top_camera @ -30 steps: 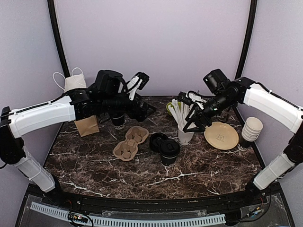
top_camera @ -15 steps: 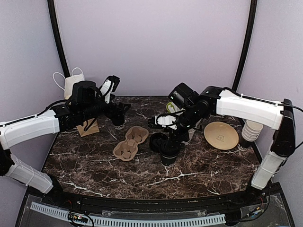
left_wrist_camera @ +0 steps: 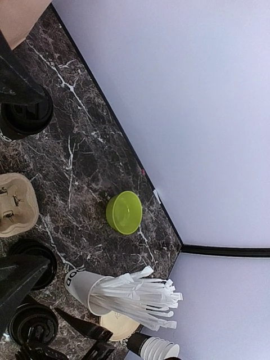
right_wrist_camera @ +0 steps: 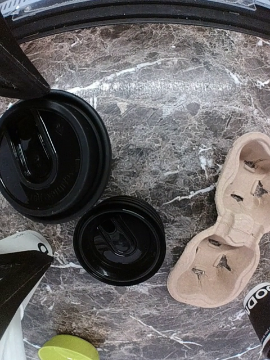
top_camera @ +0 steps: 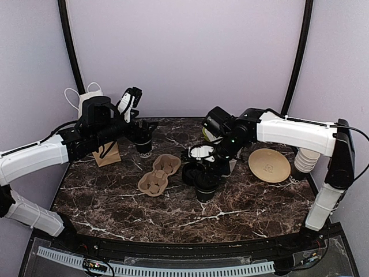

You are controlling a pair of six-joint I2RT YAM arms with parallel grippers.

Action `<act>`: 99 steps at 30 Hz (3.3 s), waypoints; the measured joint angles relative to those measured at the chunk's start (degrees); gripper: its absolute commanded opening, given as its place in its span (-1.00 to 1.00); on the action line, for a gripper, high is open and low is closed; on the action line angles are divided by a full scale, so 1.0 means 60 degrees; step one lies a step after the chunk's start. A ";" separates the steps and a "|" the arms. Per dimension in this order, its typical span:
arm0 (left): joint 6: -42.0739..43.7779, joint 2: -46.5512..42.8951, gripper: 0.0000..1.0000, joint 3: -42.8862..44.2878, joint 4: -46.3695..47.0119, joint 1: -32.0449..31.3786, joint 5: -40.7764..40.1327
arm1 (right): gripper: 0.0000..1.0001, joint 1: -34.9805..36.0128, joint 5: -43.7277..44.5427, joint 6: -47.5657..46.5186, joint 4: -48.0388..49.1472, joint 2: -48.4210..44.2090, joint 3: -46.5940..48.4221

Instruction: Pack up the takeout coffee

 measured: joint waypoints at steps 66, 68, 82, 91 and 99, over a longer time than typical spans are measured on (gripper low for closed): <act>0.0117 0.0055 0.82 0.0026 0.0000 0.0463 0.0699 | 0.37 -0.2885 -0.0783 0.0026 -0.1322 -0.4419 -0.3475; 0.0124 0.0055 0.82 0.0026 0.0000 0.0463 0.0801 | 0.37 -0.3399 -0.0922 -0.0066 -0.1322 -0.4452 -0.3588; 0.0197 0.0040 0.81 0.0026 -0.0004 0.0514 0.1013 | 0.37 -0.5952 -0.1388 -0.0259 -0.0663 -0.3111 -0.3228; 0.0288 -0.0098 0.81 0.0026 -0.0004 0.0514 0.1035 | 0.39 -0.5952 -0.0900 0.0117 0.0058 -0.3002 -0.3162; 0.0310 -0.0120 0.81 0.0047 -0.0080 0.0514 0.1042 | 0.56 -0.5952 -0.0437 0.0270 0.0565 -0.2867 -0.3166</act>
